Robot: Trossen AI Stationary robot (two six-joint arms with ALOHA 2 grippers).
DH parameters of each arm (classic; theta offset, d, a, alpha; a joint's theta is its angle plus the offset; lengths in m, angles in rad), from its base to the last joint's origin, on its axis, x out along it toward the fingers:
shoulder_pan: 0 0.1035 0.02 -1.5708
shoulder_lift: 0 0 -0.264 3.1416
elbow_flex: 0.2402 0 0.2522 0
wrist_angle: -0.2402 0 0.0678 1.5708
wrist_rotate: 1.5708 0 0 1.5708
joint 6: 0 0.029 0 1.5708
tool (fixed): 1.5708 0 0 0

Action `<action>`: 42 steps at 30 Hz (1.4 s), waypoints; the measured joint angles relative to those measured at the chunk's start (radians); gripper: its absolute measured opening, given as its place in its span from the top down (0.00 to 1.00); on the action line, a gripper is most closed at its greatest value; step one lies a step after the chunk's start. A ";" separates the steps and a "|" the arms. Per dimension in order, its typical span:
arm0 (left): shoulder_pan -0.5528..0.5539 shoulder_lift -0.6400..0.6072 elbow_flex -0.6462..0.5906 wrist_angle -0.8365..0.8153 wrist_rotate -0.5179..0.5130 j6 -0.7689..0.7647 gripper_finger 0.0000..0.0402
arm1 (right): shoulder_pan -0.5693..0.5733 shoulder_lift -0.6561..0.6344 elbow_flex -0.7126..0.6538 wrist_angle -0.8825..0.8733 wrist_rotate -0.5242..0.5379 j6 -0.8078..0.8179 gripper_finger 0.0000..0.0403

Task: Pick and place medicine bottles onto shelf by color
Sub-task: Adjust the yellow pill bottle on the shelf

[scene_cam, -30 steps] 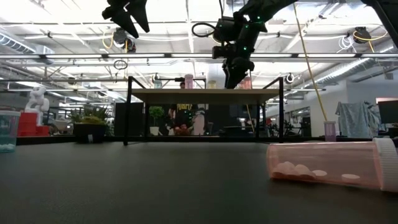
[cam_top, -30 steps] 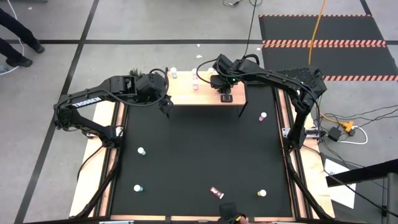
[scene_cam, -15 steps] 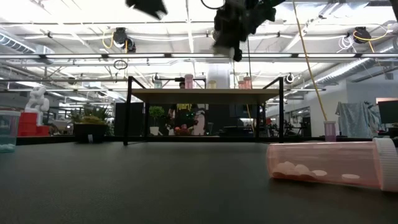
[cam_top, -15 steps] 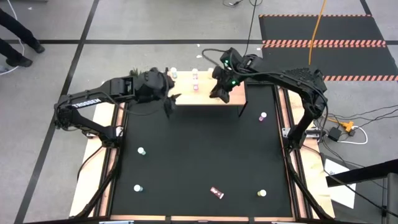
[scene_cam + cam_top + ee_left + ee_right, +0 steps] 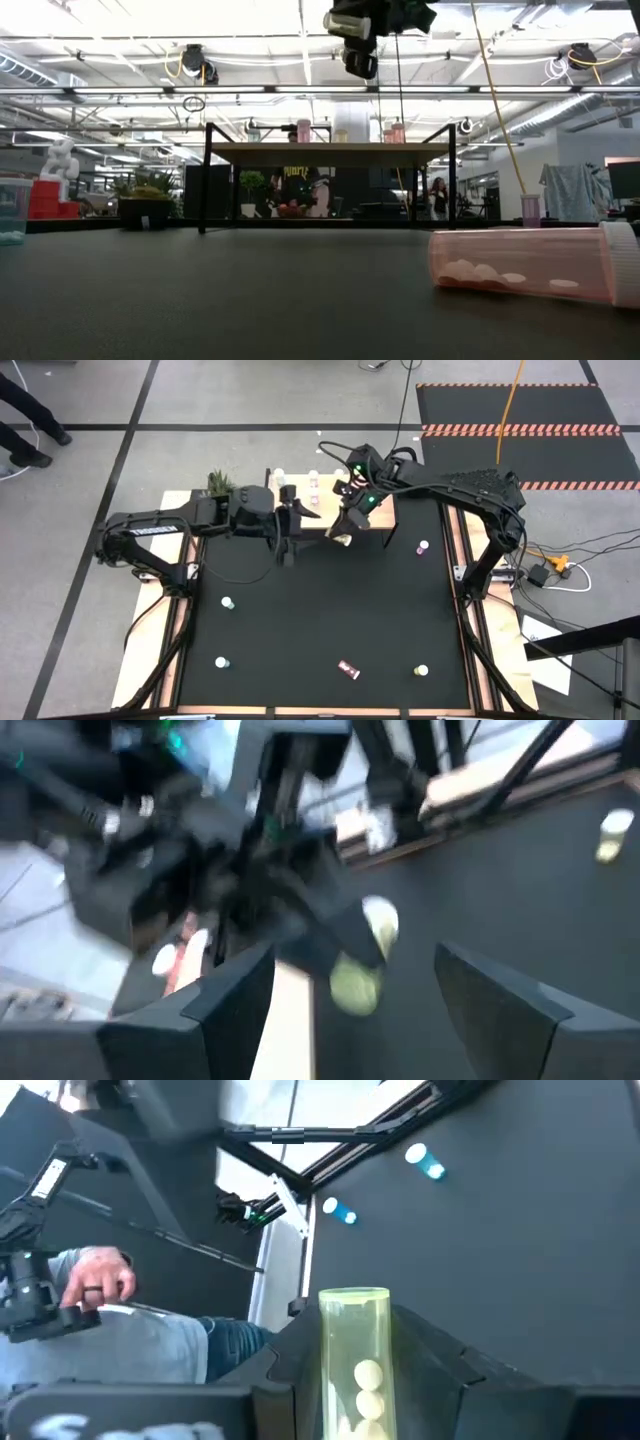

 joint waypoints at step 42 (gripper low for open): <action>-0.009 0.040 -0.001 0.019 0.124 -0.005 0.73 | 0.061 0.000 0.001 0.224 -0.153 0.079 0.75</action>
